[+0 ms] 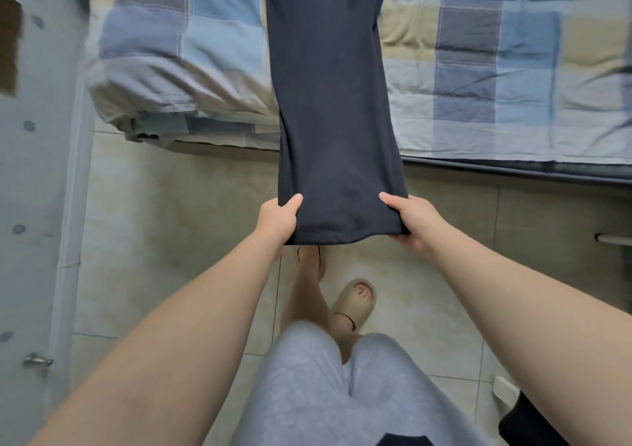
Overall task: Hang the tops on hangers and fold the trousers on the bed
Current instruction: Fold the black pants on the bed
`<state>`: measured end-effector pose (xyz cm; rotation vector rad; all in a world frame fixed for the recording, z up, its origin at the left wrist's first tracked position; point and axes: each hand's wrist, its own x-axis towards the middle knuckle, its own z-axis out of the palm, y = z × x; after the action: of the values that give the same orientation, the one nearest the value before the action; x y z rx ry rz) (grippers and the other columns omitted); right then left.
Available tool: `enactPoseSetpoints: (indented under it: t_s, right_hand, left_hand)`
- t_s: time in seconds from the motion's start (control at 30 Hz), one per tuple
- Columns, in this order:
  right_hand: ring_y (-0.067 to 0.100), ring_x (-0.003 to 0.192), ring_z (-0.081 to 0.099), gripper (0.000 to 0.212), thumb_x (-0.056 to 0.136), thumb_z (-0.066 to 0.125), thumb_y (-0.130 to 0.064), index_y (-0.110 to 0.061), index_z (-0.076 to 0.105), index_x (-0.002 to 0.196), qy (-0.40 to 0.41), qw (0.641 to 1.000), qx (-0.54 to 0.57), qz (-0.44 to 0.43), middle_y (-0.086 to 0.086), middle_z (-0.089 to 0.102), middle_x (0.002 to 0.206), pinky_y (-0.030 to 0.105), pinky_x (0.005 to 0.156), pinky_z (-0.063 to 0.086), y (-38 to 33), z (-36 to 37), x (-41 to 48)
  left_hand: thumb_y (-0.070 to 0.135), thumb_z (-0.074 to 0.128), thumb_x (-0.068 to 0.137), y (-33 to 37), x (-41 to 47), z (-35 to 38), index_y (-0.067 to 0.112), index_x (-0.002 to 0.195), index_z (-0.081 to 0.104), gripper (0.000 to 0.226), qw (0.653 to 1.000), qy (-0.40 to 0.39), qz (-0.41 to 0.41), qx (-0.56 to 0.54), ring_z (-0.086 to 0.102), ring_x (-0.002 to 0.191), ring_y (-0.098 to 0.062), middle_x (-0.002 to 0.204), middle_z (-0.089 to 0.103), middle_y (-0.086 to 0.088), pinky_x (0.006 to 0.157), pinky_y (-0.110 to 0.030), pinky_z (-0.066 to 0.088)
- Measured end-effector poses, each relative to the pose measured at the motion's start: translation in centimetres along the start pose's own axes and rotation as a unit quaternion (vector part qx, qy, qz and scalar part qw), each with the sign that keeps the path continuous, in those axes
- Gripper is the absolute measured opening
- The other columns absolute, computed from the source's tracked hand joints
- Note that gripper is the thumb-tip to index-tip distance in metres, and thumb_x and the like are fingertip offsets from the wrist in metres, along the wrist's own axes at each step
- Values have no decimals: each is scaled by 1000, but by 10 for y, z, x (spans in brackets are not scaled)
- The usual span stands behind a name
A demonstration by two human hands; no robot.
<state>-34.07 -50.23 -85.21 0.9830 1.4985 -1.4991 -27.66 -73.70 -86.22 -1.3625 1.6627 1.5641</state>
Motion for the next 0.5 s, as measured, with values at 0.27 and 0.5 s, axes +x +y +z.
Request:
enactPoseSetpoints:
  t_s: [0.27, 0.5]
  right_hand:
    - [22, 88, 72, 19, 88, 75, -21, -15, 68, 105, 16, 999, 29, 29, 3, 78, 97, 30, 63, 57, 50, -38, -104]
    - [24, 87, 70, 22, 88, 76, -20, -12, 66, 106, 19, 995, 63, 72, 7, 75, 100, 30, 59, 57, 90, -70, -189]
  left_hand:
    - [39, 59, 97, -33, -125, -3, 27, 122, 60, 27, 998, -8, -35, -51, 68, 97, -19, 107, 70, 8, 89, -39, 57]
    - [37, 61, 98, -68, -221, -7, 18, 127, 57, 35, 990, 2, -129, -62, 68, 94, -24, 108, 70, -1, 67, -33, 56]
